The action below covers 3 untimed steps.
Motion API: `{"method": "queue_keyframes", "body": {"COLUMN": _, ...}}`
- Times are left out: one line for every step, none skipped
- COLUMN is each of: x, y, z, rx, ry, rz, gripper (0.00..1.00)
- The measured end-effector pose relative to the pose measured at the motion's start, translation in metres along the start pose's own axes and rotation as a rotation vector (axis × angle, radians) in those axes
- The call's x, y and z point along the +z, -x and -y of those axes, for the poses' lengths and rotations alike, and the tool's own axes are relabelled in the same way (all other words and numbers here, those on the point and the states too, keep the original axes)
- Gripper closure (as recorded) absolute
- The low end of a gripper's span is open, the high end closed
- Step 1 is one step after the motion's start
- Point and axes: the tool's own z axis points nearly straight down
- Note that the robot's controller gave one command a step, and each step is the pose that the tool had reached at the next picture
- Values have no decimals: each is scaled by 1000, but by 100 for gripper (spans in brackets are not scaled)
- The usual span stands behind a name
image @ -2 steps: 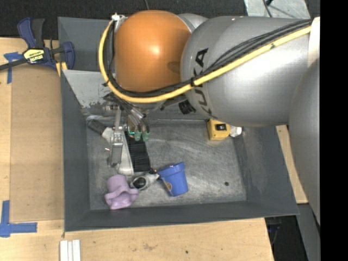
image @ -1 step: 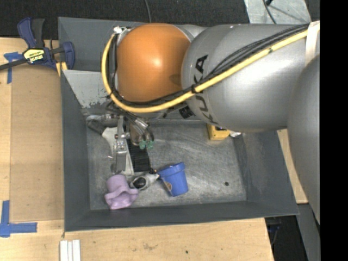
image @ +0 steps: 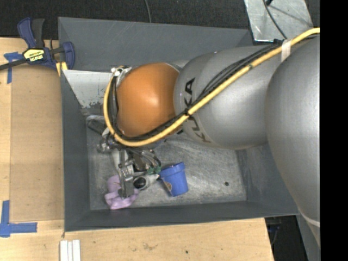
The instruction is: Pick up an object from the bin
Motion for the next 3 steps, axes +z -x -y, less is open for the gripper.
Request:
{"method": "queue_keyframes", "body": {"x": 36, "y": -13, "z": -6, "rx": 42, "ry": 0, "rz": -6, "gripper": 0}}
{"method": "queue_keyframes", "body": {"x": 75, "y": -13, "z": 6, "rx": -254, "ry": 7, "rz": 5, "gripper": 100}}
{"method": "queue_keyframes", "body": {"x": 75, "y": -13, "z": 6, "rx": -253, "ry": 7, "rz": 6, "gripper": 100}}
